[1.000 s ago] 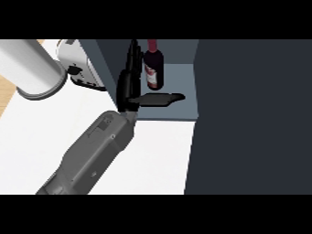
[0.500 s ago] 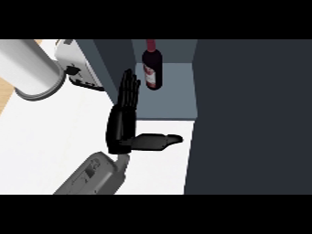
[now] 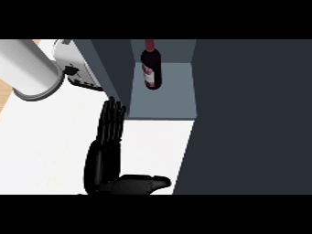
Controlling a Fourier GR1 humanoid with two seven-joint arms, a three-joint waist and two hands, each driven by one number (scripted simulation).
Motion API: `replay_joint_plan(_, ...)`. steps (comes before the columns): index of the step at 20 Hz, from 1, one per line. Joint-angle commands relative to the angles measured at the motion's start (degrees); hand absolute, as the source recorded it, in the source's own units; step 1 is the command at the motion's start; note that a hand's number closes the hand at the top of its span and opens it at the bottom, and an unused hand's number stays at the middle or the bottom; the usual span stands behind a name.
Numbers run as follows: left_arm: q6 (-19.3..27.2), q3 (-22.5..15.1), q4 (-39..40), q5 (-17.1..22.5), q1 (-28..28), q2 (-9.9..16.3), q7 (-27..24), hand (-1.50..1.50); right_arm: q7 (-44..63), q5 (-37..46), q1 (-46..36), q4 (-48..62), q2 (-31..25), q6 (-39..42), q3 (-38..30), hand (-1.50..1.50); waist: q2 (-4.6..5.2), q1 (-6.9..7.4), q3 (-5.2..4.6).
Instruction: Pick up the wine, place it into the cabinet and close the cabinet
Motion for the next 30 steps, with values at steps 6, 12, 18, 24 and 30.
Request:
replay_joint_plan(6,-1.8,1.1,-10.0,0.0,11.7,7.7,-2.1,-1.5,9.2,-3.1,1.9,-12.3,-3.3,4.9,14.6,1.5,0.06,0.33,-0.19)
replay_joint_plan(12,-6.9,6.3,-17.7,3.3,18.2,16.9,-1.5,-1.5,8.7,-1.1,-1.5,-10.6,-2.8,5.6,16.8,1.5,-0.01,0.9,-0.23)
replay_joint_plan(18,-9.3,8.5,-21.1,4.9,24.2,18.9,-4.5,-1.5,13.3,0.3,-7.0,-5.7,2.8,1.7,22.5,1.5,-0.12,1.76,-0.42)
replay_joint_plan(24,-15.4,16.0,-21.5,10.4,27.5,22.8,-5.7,-1.5,16.1,4.1,-14.5,2.8,11.3,-2.3,27.7,1.5,-0.08,2.01,-0.44)
replay_joint_plan(30,-21.5,21.3,-21.4,14.1,30.5,26.0,-7.0,-1.5,18.8,3.8,-29.9,9.9,12.4,-15.0,28.3,1.5,0.33,3.12,-0.5)
